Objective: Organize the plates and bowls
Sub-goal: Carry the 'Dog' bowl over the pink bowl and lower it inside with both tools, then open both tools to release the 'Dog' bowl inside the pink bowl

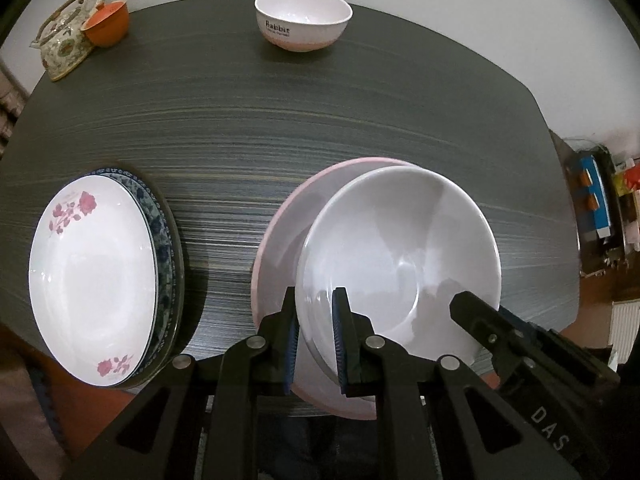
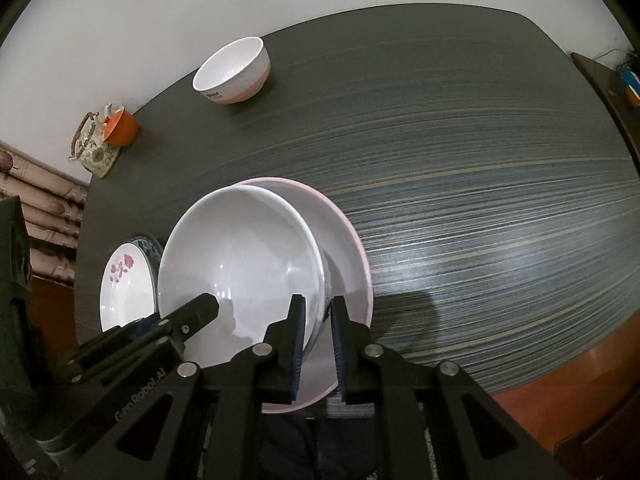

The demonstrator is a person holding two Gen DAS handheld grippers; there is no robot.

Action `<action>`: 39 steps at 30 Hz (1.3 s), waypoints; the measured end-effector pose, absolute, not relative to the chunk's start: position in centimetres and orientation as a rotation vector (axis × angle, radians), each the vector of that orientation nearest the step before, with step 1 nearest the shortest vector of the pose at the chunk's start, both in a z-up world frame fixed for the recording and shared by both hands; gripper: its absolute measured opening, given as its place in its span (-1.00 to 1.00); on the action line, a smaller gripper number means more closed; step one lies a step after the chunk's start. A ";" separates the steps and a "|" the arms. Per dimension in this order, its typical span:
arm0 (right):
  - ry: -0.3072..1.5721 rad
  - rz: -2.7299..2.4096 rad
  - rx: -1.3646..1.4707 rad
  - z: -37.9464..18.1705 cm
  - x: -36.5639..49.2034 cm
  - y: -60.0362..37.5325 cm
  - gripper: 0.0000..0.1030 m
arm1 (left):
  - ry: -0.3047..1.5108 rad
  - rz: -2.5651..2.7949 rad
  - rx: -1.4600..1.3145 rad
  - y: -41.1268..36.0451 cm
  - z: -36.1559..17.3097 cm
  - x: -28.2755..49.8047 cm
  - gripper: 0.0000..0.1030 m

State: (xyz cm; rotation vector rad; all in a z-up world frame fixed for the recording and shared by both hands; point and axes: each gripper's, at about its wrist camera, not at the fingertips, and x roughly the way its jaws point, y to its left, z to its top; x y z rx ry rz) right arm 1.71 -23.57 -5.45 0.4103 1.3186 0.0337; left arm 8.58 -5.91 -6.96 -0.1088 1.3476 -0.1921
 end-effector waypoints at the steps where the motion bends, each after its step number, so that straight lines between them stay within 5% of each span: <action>1: 1.320 0.035 0.408 -5.5 1.7 -23.6 -0.72 | 1.350 -0.190 -0.106 -5.9 -7.0 8.6 -0.76; 39: 1.341 0.032 0.376 -6.1 2.3 -23.4 -0.69 | 1.394 -0.187 -0.077 -7.4 -7.4 9.4 -0.55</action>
